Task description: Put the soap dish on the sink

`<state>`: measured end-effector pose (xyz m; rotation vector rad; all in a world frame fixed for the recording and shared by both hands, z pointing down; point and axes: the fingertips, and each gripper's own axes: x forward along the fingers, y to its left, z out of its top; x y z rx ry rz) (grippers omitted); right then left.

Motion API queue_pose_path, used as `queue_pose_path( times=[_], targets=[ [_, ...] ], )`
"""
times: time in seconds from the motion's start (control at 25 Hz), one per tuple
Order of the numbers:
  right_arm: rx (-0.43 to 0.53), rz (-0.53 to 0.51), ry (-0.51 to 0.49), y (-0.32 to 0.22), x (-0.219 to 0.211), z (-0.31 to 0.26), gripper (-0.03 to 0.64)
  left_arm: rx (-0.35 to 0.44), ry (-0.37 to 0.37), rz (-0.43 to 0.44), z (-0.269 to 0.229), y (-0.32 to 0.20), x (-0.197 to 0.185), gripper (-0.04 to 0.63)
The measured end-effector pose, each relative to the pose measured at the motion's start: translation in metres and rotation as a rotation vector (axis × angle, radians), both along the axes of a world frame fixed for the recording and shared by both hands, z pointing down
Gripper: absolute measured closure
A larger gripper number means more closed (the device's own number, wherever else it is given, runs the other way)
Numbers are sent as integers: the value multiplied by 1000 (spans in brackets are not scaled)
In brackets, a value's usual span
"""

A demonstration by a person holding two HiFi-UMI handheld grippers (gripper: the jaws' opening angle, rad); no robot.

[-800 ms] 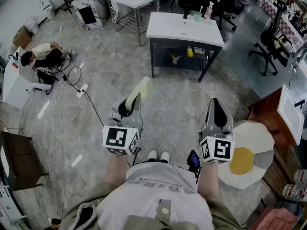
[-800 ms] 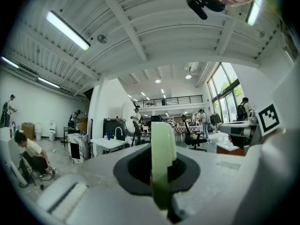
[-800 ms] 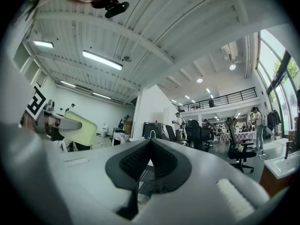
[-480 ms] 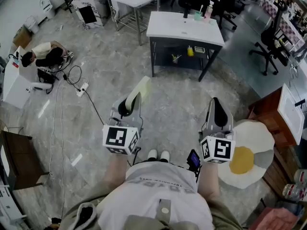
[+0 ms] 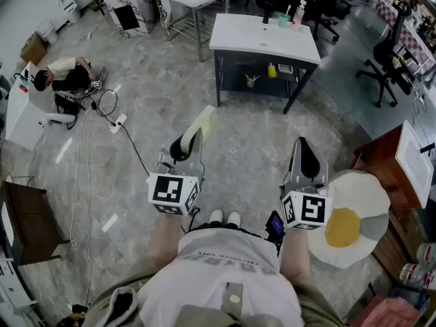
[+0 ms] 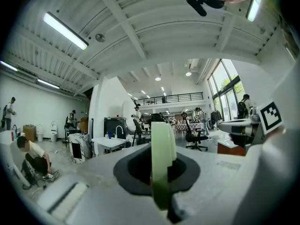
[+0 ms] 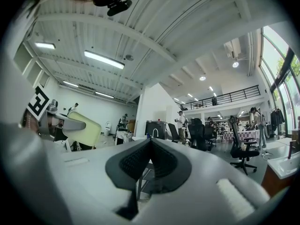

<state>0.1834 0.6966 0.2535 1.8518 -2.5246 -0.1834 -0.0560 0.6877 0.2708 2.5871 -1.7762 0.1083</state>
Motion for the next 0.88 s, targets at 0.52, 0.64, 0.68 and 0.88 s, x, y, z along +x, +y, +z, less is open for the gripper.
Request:
queue_pose_path(
  times=[0.52, 0.64, 0.68, 0.88],
  targets=[
    [-3, -138, -135, -14, 23, 5, 341, 4, -15, -43, 4, -9, 23, 584],
    [-23, -149, -129, -19, 24, 13, 341, -20, -20, -53, 11, -11, 22, 584],
    [-31, -153, -130, -21, 22, 15, 341, -27, -21, -57, 13, -12, 21, 584],
    [-56, -162, -141, -40, 12, 25, 341, -49, -31, -64, 22, -30, 11, 584]
  ],
)
